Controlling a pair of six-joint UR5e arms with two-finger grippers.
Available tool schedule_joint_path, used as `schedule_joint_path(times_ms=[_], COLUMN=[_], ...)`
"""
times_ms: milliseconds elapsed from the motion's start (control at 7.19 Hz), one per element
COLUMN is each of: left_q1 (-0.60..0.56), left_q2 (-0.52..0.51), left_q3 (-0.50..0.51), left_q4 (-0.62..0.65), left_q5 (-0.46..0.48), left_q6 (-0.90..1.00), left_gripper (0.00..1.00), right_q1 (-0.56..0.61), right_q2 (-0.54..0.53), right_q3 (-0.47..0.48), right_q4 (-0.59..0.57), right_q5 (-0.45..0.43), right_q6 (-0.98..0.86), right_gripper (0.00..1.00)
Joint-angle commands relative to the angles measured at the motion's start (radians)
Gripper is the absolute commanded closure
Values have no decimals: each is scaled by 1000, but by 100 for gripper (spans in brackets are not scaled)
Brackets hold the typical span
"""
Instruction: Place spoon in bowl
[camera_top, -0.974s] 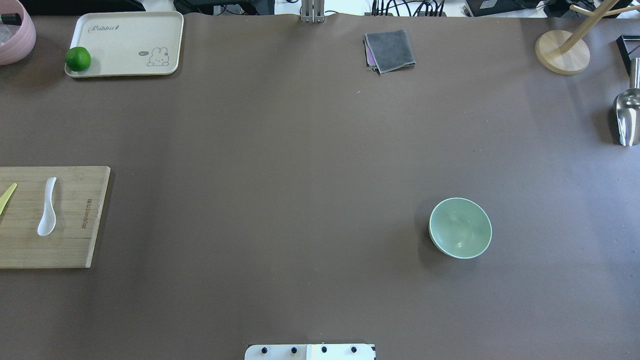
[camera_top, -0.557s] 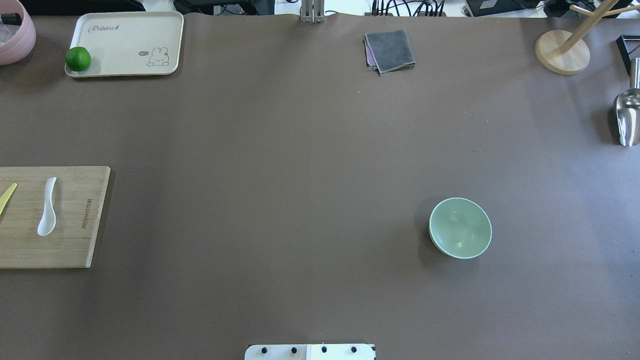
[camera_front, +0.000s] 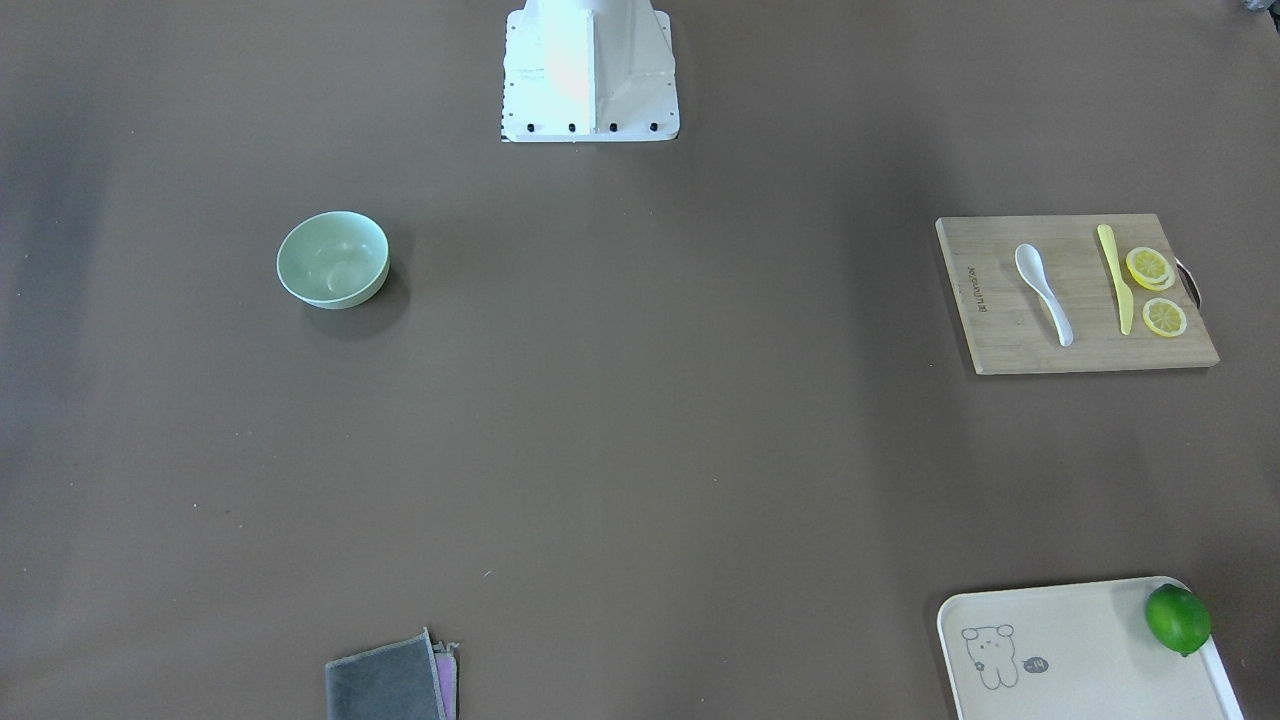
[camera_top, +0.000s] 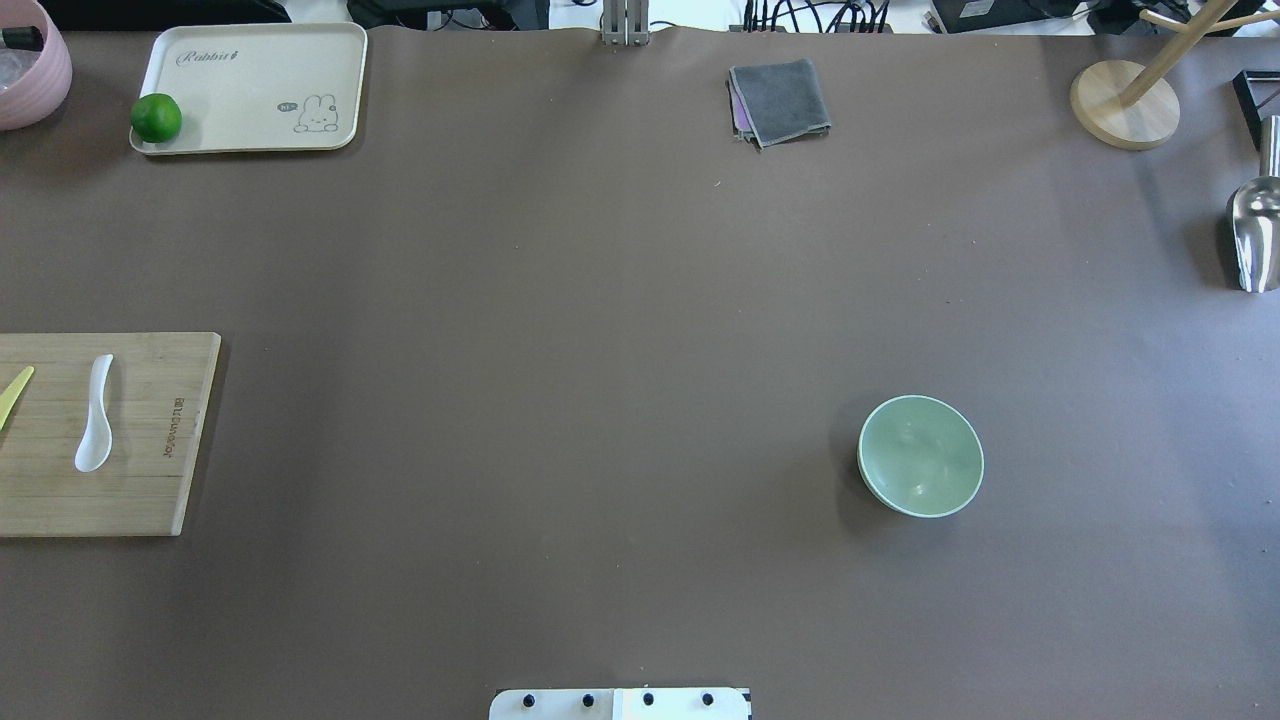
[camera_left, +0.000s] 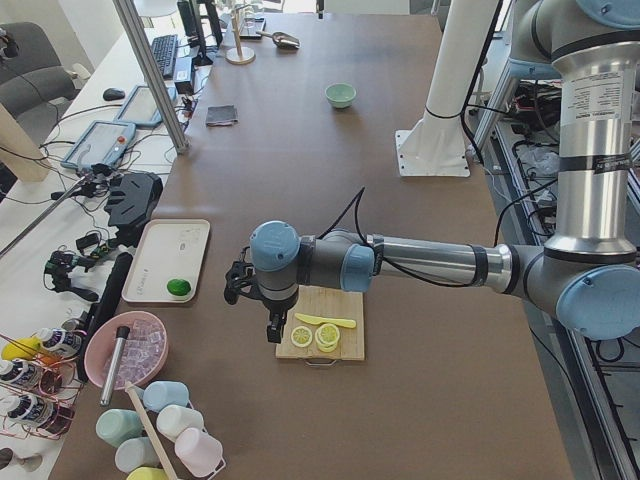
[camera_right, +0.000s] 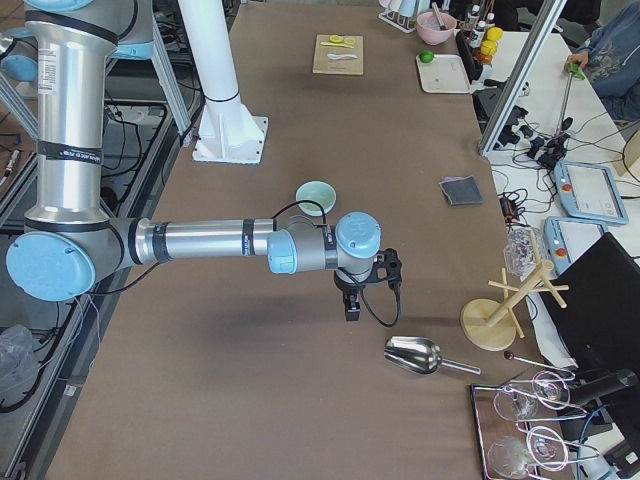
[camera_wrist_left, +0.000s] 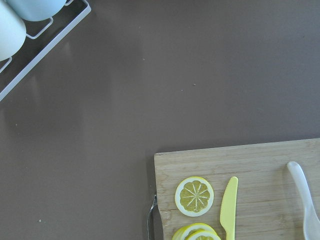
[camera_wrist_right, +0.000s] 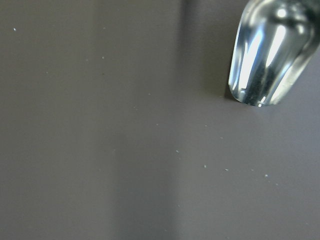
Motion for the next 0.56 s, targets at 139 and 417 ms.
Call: schedule_joint_path(times_ms=[139, 417], left_q1=[125, 228], left_q2=[-30, -35], left_q3=[-17, -21], left_q4=[-107, -242], left_q5=[1, 7], left_q6=[-182, -397], left_gripper=[2, 3], right_q1=[-203, -296], right_q2=[-2, 6], right_q3=[18, 40], right_q4=[330, 382], right_q5=[-8, -30], right_q6=[444, 563], right_gripper=[0, 0])
